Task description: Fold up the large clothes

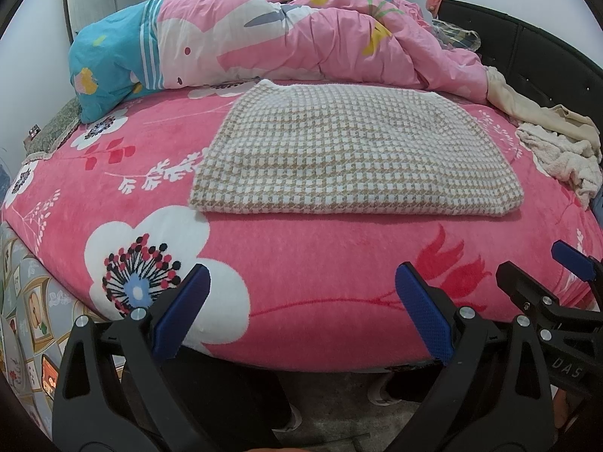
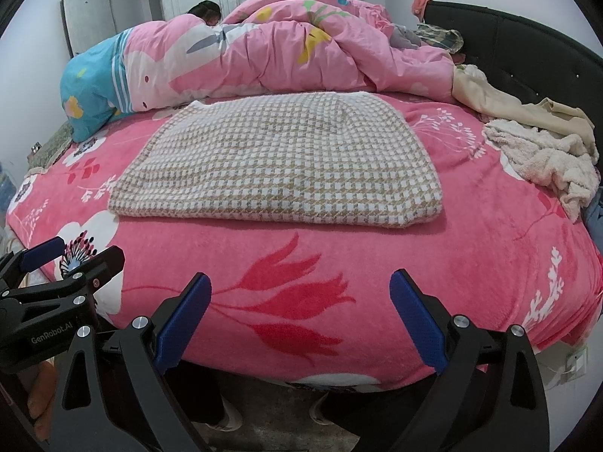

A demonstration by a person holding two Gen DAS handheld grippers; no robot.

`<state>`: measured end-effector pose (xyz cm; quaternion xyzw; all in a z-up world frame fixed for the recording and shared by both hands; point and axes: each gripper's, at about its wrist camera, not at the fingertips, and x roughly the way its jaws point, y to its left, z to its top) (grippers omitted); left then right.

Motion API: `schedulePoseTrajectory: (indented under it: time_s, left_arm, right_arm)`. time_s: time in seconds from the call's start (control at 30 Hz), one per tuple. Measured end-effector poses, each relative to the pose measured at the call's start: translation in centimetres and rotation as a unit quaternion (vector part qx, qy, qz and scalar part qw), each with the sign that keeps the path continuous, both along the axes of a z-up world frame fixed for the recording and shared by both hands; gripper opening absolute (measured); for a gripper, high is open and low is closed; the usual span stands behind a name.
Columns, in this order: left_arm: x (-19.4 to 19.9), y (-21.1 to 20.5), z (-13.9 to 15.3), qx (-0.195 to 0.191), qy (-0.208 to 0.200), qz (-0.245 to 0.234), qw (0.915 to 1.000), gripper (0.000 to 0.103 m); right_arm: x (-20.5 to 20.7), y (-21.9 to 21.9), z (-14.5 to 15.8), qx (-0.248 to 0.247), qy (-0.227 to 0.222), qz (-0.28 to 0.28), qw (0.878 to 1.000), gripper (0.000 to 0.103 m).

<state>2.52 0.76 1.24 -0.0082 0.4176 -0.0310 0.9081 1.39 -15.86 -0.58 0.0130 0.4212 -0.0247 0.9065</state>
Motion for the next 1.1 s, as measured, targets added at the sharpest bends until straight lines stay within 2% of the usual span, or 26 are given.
schedulePoseTrajectory:
  time_s: [1.1]
  left_arm:
    - [0.12,-0.13,0.23,0.005,-0.002,-0.002,1.0,0.095]
  right_arm:
    - [0.21,-0.21,-0.05,-0.001,-0.001,0.004,1.0,0.093]
